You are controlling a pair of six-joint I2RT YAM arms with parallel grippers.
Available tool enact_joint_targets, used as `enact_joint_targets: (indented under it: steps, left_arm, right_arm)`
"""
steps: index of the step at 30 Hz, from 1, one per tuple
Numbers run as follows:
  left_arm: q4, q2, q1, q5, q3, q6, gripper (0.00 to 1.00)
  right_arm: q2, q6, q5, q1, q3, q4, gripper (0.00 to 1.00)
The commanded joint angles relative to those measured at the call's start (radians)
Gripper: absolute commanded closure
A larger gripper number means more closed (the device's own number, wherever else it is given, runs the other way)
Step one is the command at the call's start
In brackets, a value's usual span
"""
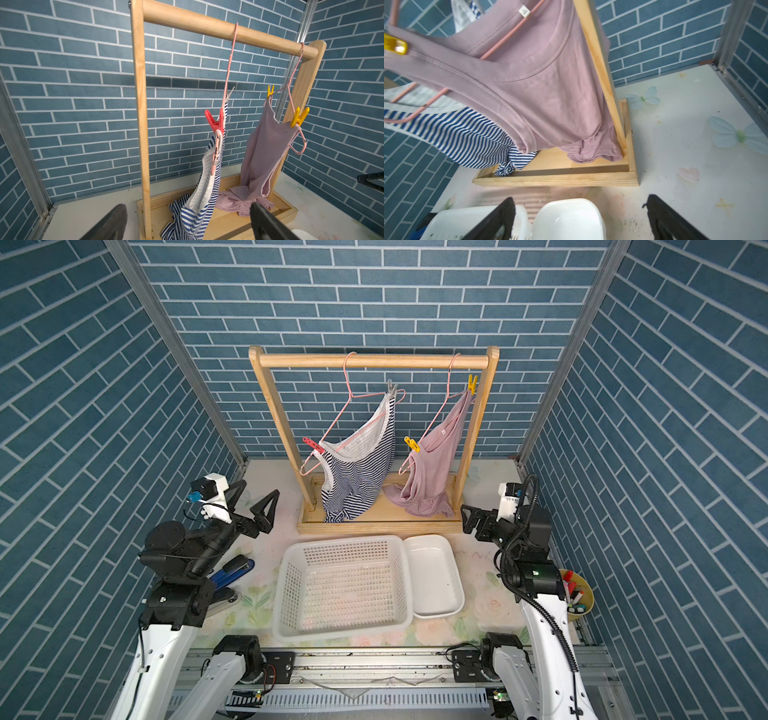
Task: Remove the clothespins securing tank tops to the hanger
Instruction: Pick up the hanger from the clothesline.
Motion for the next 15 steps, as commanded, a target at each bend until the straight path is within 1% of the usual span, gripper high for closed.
enact_joint_targets:
  steps: [1, 3, 5, 7, 12, 15]
  left_arm:
    - [-0.034, 0.038, 0.001, 0.068, 0.053, 0.046, 0.06]
    - [-0.04, 0.074, 0.001, 0.04, 0.09, 0.022, 0.05]
    - [-0.037, 0.109, 0.001, 0.066, 0.121, 0.025, 0.07]
    - [-0.034, 0.138, -0.002, 0.09, 0.145, 0.028, 0.09]
    - [-0.047, 0.192, -0.016, 0.136, 0.186, 0.058, 0.09]
    - [-0.061, 0.22, -0.043, 0.116, 0.209, 0.077, 0.09]
  right_arm:
    - [-0.041, -0.033, -0.088, 0.016, 0.049, -0.032, 0.01]
    - [-0.053, -0.051, -0.1, 0.026, 0.067, -0.052, 0.01]
    - [-0.055, -0.06, -0.11, 0.03, 0.089, -0.07, 0.01]
    - [-0.055, -0.068, -0.149, 0.037, 0.105, -0.079, 0.01]
    - [-0.044, -0.08, -0.261, 0.053, 0.139, -0.081, 0.01]
    - [-0.031, -0.072, -0.33, 0.064, 0.182, -0.088, 0.01]
